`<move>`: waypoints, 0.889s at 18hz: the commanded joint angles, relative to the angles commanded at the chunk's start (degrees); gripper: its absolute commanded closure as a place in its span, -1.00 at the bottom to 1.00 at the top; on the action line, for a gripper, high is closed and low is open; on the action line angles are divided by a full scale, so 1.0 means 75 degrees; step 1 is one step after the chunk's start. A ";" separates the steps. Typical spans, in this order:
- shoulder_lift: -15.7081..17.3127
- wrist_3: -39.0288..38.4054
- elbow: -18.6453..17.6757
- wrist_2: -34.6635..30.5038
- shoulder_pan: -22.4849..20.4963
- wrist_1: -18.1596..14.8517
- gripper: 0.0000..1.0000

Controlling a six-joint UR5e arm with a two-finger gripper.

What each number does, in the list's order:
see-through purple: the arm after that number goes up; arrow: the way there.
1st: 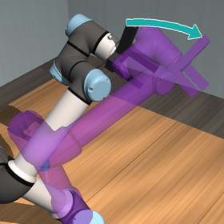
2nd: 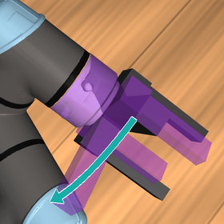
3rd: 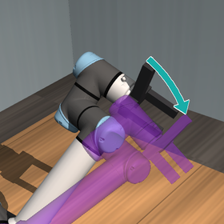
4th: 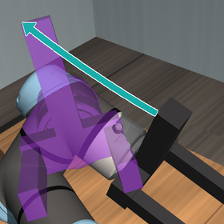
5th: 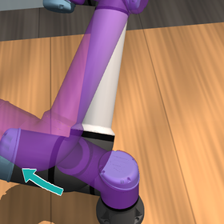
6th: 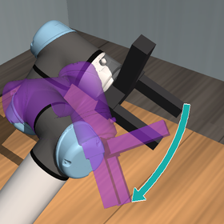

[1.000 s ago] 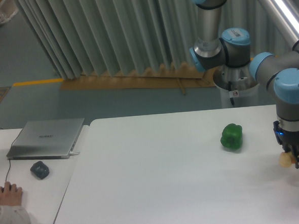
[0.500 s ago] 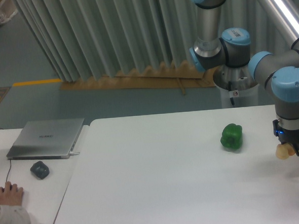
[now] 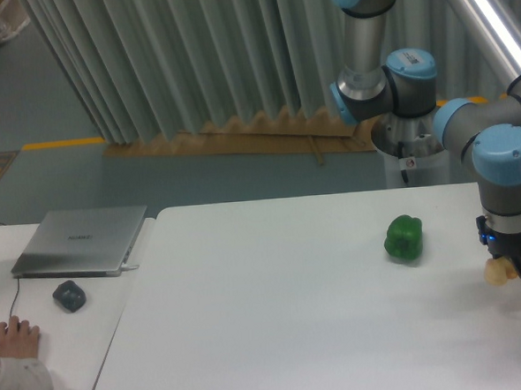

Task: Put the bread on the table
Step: 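Lower the held bread toward the table surface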

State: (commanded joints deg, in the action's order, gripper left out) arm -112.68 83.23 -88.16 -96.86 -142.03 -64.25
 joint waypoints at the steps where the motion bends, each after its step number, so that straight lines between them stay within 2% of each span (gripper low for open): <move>1: 0.0047 -0.0011 -0.0011 0.0000 0.0000 0.0000 -1.00; 5: 0.0410 0.0000 -0.0327 0.0011 0.0035 -0.0012 -1.00; 8: 0.0259 -0.0011 -0.0211 0.0012 0.0000 0.0000 -1.00; 9: 0.0026 -0.0012 -0.0002 0.0012 -0.0012 0.0000 -1.00; 11: -0.0140 0.0000 0.0140 0.0012 -0.0012 0.0000 -1.00; 16: 0.0117 0.0000 0.0012 0.0000 -0.0012 -0.0058 -1.00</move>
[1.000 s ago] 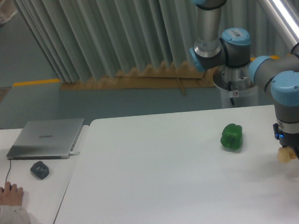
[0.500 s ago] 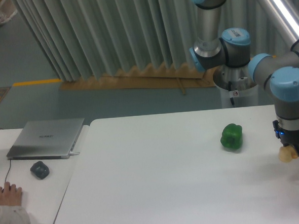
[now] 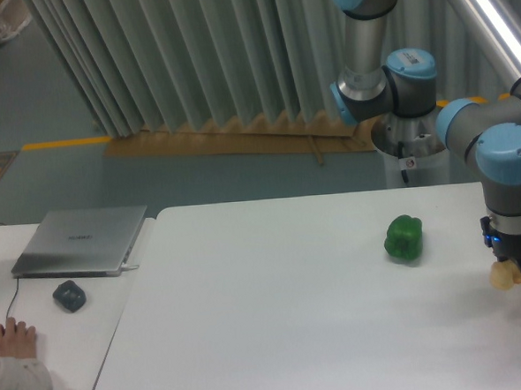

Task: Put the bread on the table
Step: 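Lower the held bread toward the table surface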

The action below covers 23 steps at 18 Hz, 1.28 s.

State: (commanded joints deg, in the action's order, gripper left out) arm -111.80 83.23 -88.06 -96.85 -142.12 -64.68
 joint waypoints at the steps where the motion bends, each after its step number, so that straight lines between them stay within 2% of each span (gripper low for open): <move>1: 0.0117 0.0000 -0.0151 -0.0012 0.0000 0.0011 -1.00; 4: 0.0364 0.0000 -0.0422 0.0012 0.0012 0.0023 -1.00; 9: 0.0130 0.0023 -0.0293 0.0012 -0.0035 0.0070 -1.00; 23: 0.0153 0.0024 -0.0048 0.0035 -0.0082 0.0058 -1.00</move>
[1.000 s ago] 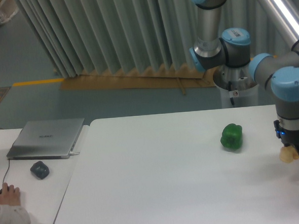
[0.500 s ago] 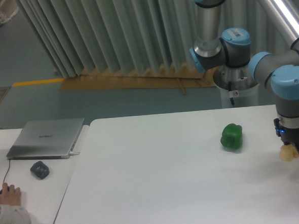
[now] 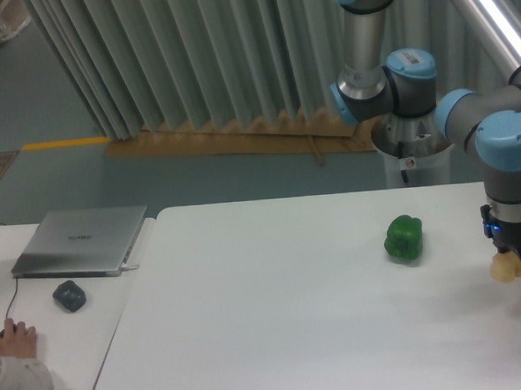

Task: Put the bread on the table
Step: 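Lower the held bread toward the table surface, then open the gripper to set the bread on the table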

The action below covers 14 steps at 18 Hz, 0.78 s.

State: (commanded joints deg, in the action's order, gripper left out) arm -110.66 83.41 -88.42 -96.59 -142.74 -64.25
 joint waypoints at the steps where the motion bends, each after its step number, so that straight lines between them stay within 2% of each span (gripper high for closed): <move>1: 0.0000 0.0011 -0.0034 0.0000 0.0023 0.0000 -1.00; 14: 0.0012 0.0023 -0.0093 0.0023 0.0047 0.0023 -1.00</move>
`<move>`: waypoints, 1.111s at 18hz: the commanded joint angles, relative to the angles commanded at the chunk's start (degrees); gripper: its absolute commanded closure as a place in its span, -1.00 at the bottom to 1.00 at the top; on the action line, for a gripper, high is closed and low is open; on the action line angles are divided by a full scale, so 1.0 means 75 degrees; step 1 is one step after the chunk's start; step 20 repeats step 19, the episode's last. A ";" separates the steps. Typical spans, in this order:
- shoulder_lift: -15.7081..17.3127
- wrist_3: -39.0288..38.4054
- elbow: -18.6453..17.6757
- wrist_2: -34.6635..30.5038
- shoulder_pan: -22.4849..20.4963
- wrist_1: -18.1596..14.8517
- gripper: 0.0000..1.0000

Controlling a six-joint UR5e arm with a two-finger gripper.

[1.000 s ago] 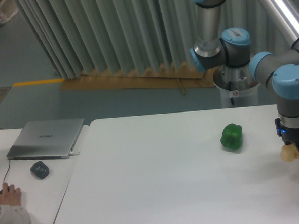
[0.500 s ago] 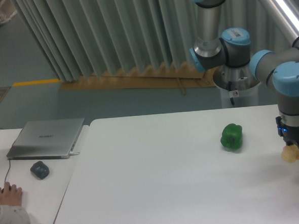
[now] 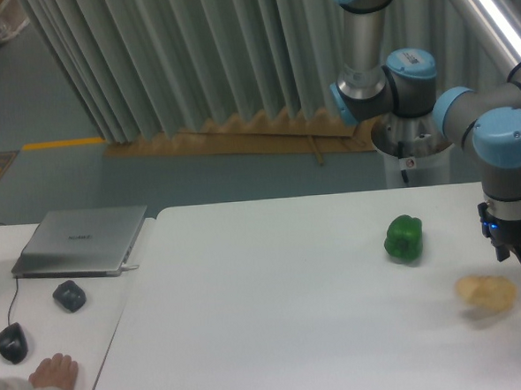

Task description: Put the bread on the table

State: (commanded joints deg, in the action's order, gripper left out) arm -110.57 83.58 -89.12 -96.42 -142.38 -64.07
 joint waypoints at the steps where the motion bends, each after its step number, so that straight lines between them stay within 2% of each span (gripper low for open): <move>1: 0.0000 0.0000 0.0046 -0.0012 0.0000 -0.0011 -1.00; 9: -0.0117 -0.0023 0.0058 -0.0024 -0.0012 0.0000 -1.00; 20: -0.0059 0.0000 0.0012 0.0035 -0.0012 0.0000 -1.00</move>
